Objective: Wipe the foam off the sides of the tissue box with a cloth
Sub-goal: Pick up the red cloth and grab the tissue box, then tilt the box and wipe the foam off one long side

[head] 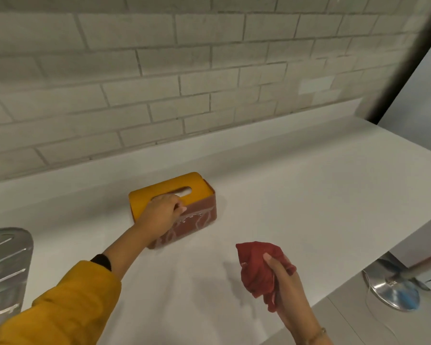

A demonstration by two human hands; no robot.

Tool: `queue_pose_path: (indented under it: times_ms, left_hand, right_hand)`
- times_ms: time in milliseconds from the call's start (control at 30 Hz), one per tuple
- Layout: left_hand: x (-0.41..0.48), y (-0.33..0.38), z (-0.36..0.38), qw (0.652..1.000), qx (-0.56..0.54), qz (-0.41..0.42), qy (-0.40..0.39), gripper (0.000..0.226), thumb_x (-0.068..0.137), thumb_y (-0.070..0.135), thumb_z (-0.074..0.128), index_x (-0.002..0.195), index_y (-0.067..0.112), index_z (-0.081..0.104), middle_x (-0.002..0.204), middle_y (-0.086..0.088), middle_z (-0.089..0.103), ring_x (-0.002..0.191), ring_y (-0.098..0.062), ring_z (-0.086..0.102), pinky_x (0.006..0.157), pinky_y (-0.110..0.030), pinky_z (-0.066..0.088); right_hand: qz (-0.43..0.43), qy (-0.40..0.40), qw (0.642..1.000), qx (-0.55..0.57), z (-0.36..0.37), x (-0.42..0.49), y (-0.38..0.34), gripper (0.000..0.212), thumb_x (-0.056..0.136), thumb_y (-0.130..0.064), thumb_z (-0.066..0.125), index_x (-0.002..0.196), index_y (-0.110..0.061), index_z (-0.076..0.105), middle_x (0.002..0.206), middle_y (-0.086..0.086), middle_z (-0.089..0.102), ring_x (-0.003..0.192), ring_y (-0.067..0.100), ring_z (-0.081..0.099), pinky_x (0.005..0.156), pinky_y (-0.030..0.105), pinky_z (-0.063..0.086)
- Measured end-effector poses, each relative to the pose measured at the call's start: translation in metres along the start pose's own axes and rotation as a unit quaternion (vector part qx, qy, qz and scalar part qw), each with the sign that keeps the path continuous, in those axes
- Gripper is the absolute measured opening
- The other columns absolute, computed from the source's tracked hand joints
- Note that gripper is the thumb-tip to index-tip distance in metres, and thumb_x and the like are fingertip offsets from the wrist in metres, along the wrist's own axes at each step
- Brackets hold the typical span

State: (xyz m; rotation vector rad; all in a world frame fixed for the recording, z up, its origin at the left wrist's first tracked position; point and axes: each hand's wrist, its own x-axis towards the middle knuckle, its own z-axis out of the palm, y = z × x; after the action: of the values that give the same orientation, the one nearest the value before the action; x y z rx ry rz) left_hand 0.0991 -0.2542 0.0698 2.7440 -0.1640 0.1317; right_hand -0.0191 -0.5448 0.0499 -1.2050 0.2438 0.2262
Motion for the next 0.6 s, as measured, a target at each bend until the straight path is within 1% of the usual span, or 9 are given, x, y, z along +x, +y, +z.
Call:
queue_pose_path:
  times_ms: [33, 100, 167, 233, 333, 400, 467, 533, 600]
  left_hand:
    - [-0.003, 0.003, -0.004, 1.0, -0.012, -0.001, -0.017, 0.02, 0.091, 0.035, 0.054, 0.079, 0.02, 0.06, 0.076, 0.009, 0.061, 0.062, -0.01, 0.054, 0.051, -0.025, 0.035]
    - [-0.011, 0.008, -0.012, 0.998, -0.027, -0.013, -0.062, 0.02, 0.092, 0.038, 0.051, 0.083, 0.023, 0.06, 0.071, 0.011, 0.059, 0.059, -0.008, 0.054, 0.048, -0.026, 0.035]
    - [-0.02, 0.013, -0.018, 0.995, -0.037, -0.022, -0.089, 0.019, 0.093, 0.042, 0.048, 0.085, 0.028, 0.057, 0.069, 0.01, 0.057, 0.06, -0.011, 0.055, 0.052, -0.029, 0.037]
    - [-0.03, 0.018, -0.024, 0.992, -0.059, -0.029, -0.107, 0.019, 0.093, 0.045, 0.045, 0.087, 0.032, 0.056, 0.074, 0.008, 0.06, 0.064, -0.012, 0.057, 0.055, -0.03, 0.039]
    - [-0.043, 0.027, -0.027, 0.982, -0.115, -0.033, -0.144, 0.023, 0.094, 0.047, 0.043, 0.094, 0.03, 0.058, 0.088, 0.004, 0.065, 0.075, -0.016, 0.06, 0.065, -0.032, 0.046]
    - [-0.047, 0.031, -0.029, 0.974, -0.145, -0.035, -0.172, 0.024, 0.094, 0.046, 0.043, 0.096, 0.028, 0.059, 0.093, -0.001, 0.066, 0.082, -0.022, 0.063, 0.073, -0.039, 0.05]
    - [-0.047, 0.032, -0.031, 0.965, -0.164, -0.035, -0.2, 0.023, 0.095, 0.044, 0.043, 0.096, 0.028, 0.059, 0.097, -0.004, 0.067, 0.088, -0.026, 0.063, 0.08, -0.043, 0.051]
    - [-0.046, 0.031, -0.032, 0.96, -0.171, -0.033, -0.218, 0.021, 0.095, 0.043, 0.043, 0.095, 0.029, 0.058, 0.099, -0.005, 0.066, 0.091, -0.028, 0.063, 0.081, -0.042, 0.05]
    - [-0.044, 0.029, -0.032, 0.957, -0.18, -0.042, -0.225, 0.022, 0.095, 0.043, 0.042, 0.094, 0.028, 0.058, 0.1, -0.007, 0.066, 0.093, -0.029, 0.062, 0.082, -0.042, 0.05]
  right_hand:
    - [-0.002, 0.007, 1.0, -0.002, 0.001, 0.001, 0.0, 0.051, 0.078, -0.03, 0.067, 0.12, -0.004, 0.056, 0.104, 0.028, 0.069, 0.066, 0.023, 0.07, 0.038, 0.015, 0.046]
    - [-0.006, 0.025, 1.0, -0.009, 0.002, 0.002, 0.003, 0.049, 0.079, -0.031, 0.063, 0.121, -0.008, 0.055, 0.107, 0.027, 0.068, 0.069, 0.026, 0.069, 0.036, 0.014, 0.044]
    - [-0.016, 0.046, 0.998, -0.036, 0.003, 0.003, 0.005, 0.039, 0.085, -0.032, 0.06, 0.119, -0.014, 0.054, 0.107, 0.024, 0.068, 0.069, 0.025, 0.067, 0.036, 0.012, 0.043]
    - [-0.037, 0.064, 0.994, -0.08, 0.004, 0.005, 0.007, 0.027, 0.091, -0.033, 0.057, 0.113, -0.019, 0.055, 0.103, 0.023, 0.068, 0.056, 0.015, 0.061, 0.036, 0.011, 0.041]
    - [-0.082, 0.092, 0.982, -0.142, 0.009, 0.004, 0.005, 0.015, 0.093, -0.034, 0.055, 0.103, -0.023, 0.055, 0.086, 0.023, 0.067, 0.046, 0.015, 0.053, 0.033, 0.016, 0.037]
    - [-0.117, 0.105, 0.974, -0.165, 0.014, 0.005, 0.004, 0.016, 0.092, -0.034, 0.056, 0.102, -0.022, 0.054, 0.082, 0.022, 0.062, 0.052, 0.021, 0.057, 0.036, 0.02, 0.038]
    - [-0.152, 0.117, 0.964, -0.183, 0.023, 0.006, 0.002, 0.011, 0.091, -0.033, 0.058, 0.099, -0.033, 0.051, 0.092, 0.019, 0.062, 0.067, 0.028, 0.062, 0.04, 0.02, 0.043]
    - [-0.193, 0.124, 0.953, -0.197, 0.031, 0.008, 0.0, 0.017, 0.086, -0.036, 0.061, 0.089, -0.047, 0.049, 0.096, 0.012, 0.061, 0.067, 0.033, 0.064, 0.039, 0.018, 0.044]
    - [-0.227, 0.116, 0.945, -0.203, 0.038, 0.012, 0.001, 0.022, 0.08, -0.037, 0.063, 0.089, -0.052, 0.049, 0.102, 0.005, 0.058, 0.072, 0.03, 0.066, 0.042, 0.023, 0.051]
